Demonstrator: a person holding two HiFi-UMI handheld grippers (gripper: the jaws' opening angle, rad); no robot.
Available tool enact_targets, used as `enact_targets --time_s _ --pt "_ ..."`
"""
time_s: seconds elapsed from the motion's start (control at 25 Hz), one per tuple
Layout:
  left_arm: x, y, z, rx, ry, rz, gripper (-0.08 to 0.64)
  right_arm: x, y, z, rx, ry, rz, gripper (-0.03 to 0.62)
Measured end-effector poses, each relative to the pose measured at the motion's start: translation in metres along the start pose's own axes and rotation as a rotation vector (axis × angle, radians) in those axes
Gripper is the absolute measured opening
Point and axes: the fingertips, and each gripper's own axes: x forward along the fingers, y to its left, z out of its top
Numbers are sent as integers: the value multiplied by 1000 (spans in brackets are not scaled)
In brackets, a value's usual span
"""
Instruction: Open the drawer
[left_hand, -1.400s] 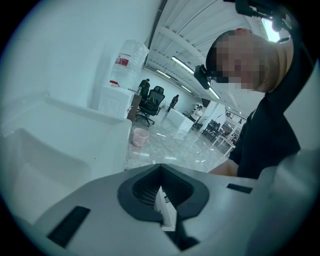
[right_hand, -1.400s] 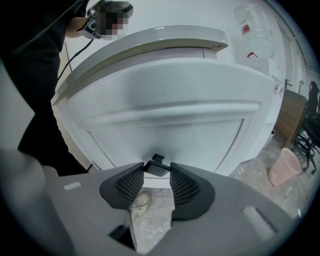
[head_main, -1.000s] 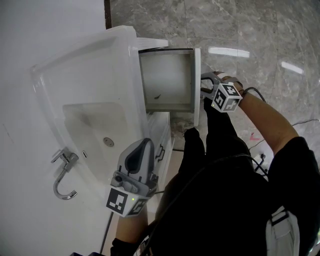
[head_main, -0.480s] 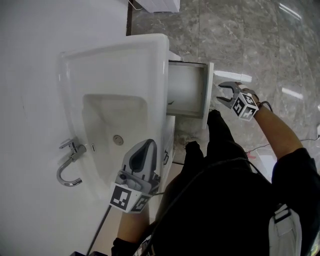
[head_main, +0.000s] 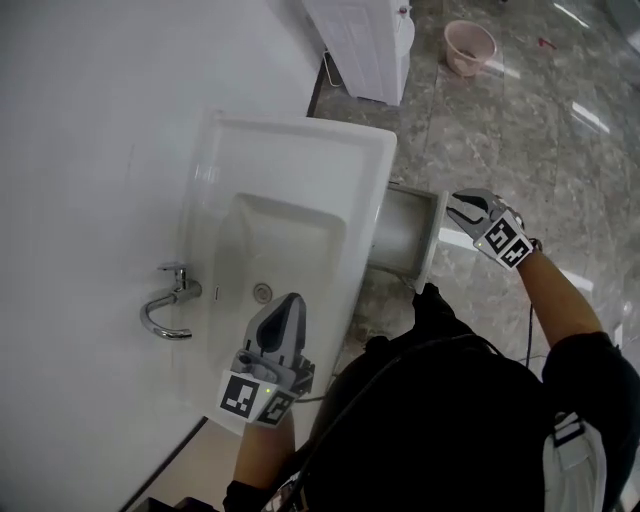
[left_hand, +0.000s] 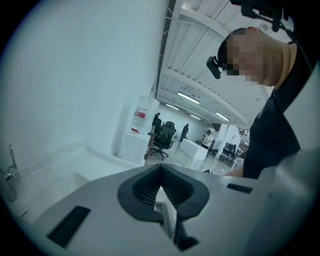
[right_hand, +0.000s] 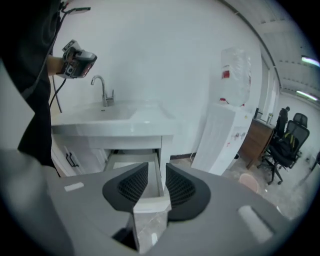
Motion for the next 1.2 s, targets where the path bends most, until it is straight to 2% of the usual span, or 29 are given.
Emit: enact_targets --time_s 0.08,0.24,0.4,0.6,0.76,0.96,1.2 --pt "-26 5 13 -3 -35 29 -8 -6 2 42 -5 -51 2 87" --pt "-77 23 41 9 -149 120 -8 -4 3 137 -86 -154 33 46" --pt "-143 43 56 5 -220 214 -8 -3 44 215 -119 -225 102 2" --pt "-223 58 61 -16 -301 337 -8 1 101 306 -121 -311 208 1" --pt "-284 68 59 -34 -372 453 -8 12 158 375 -146 -369 332 0" --pt "-360 75 46 -65 -445 591 -8 22 244 435 -174 -392 490 0" --pt "-439 81 19 -113 -529 753 -8 32 346 486 -265 -407 666 0"
